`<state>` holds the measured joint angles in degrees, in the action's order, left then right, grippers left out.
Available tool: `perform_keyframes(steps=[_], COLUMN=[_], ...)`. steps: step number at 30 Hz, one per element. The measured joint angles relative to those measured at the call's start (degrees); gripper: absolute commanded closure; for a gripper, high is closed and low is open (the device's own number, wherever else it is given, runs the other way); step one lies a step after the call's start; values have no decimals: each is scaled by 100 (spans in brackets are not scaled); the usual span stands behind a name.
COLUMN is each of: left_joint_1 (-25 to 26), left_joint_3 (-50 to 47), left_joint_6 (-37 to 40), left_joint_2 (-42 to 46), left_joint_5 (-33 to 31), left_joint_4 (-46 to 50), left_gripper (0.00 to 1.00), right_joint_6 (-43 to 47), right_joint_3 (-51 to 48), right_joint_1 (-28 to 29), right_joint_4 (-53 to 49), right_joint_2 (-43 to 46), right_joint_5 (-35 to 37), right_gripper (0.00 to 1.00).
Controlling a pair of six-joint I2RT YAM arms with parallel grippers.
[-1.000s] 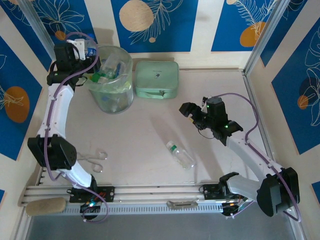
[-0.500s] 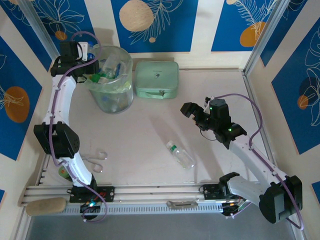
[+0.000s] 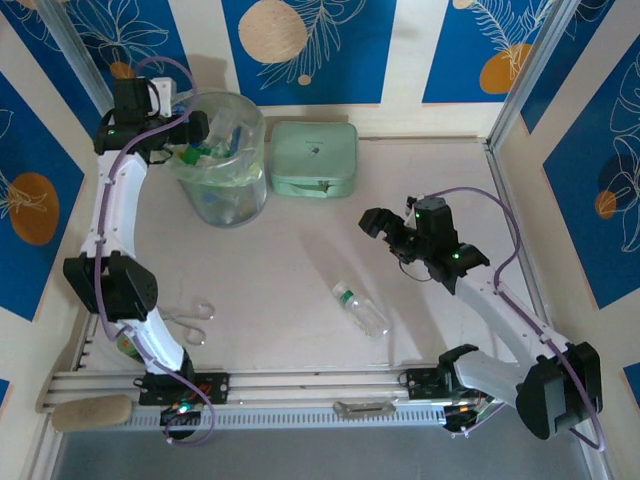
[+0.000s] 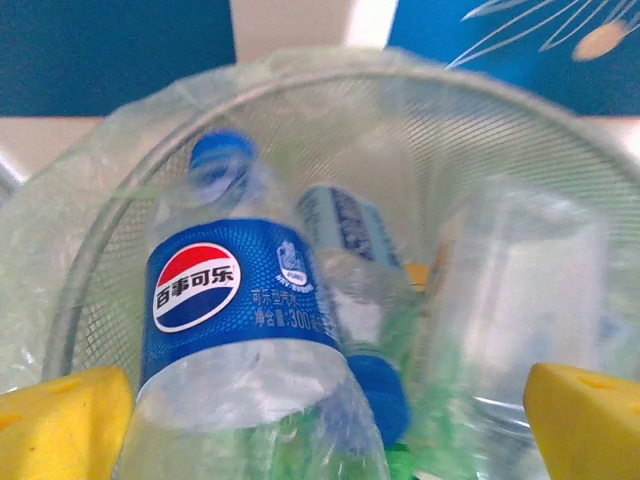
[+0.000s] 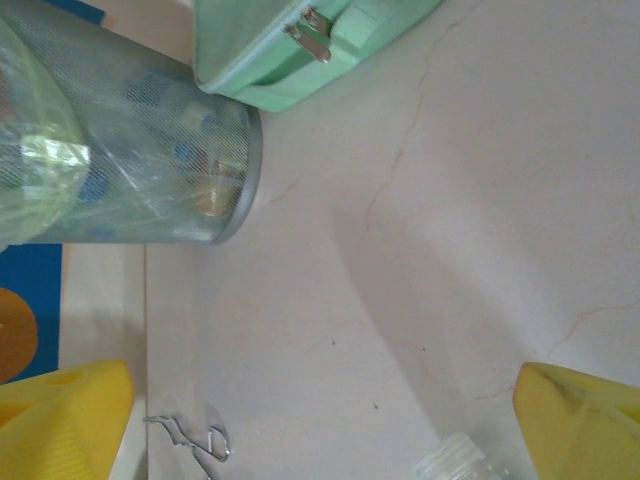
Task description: Put the plastic bottles in the bin
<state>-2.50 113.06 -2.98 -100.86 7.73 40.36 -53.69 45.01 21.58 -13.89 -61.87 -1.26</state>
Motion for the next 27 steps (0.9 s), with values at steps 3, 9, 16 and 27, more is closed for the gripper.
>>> perform_keyframes(steps=[3, 9, 16, 27], left_joint_1=[26, 236, 909, 2173], left_joint_3=[-94, -1119, -2846, -5823], left_joint_6=[-223, -763, -1375, -2496], left_joint_2=[448, 1657, 2559, 3530], left_joint_5=[317, 824, 1051, 1069], left_joint_4=[-94, -719, -1569, -2990], left_gripper=[0, 0, 0, 0], right_joint_6=[116, 393, 901, 2039], right_joint_3=[105, 411, 807, 1462], right_joint_1=[105, 323, 588, 1587], right_joint_4=[-122, -431, -990, -2522], right_joint_2=[-181, -505, -780, -1768], right_joint_5=[-4, -26, -68, 197], right_gripper=[1, 1, 1, 1])
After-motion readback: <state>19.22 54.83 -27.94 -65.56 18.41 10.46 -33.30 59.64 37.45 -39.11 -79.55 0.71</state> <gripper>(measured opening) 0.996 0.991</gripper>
